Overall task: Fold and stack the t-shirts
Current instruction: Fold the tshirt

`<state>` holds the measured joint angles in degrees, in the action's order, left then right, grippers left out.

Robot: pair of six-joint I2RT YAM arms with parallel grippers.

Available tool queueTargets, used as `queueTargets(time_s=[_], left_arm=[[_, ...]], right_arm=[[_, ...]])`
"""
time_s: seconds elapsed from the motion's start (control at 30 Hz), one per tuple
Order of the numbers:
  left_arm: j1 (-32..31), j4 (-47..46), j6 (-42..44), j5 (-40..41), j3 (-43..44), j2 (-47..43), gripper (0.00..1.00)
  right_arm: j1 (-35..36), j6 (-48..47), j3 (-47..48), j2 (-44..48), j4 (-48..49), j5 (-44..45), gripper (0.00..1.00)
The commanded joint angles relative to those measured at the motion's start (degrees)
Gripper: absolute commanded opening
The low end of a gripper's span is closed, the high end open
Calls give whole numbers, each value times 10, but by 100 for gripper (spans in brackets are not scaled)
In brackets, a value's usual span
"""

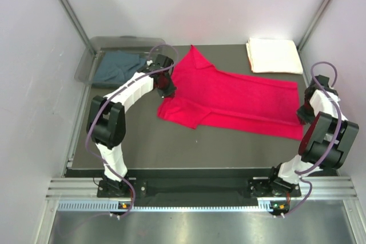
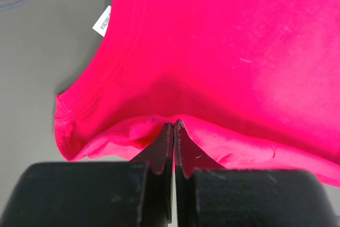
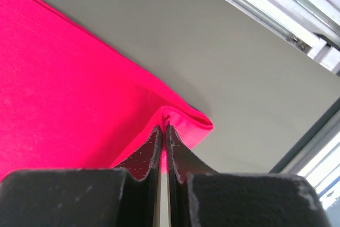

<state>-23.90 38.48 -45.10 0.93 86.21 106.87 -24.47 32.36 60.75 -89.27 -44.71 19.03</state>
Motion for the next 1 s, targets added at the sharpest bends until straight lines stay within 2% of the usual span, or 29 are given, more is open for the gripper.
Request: queueTargets(time_s=[0.0, 0.33, 0.97], left_arm=[[7, -24, -4, 7, 24, 6, 0], [21, -30, -4, -6, 67, 58, 0], [39, -26, -6, -4, 64, 84, 0]], right_arm=[[3, -17, 42, -8, 20, 19, 0], [2, -23, 52, -41, 25, 15, 0], [3, -24, 49, -64, 41, -7, 0]])
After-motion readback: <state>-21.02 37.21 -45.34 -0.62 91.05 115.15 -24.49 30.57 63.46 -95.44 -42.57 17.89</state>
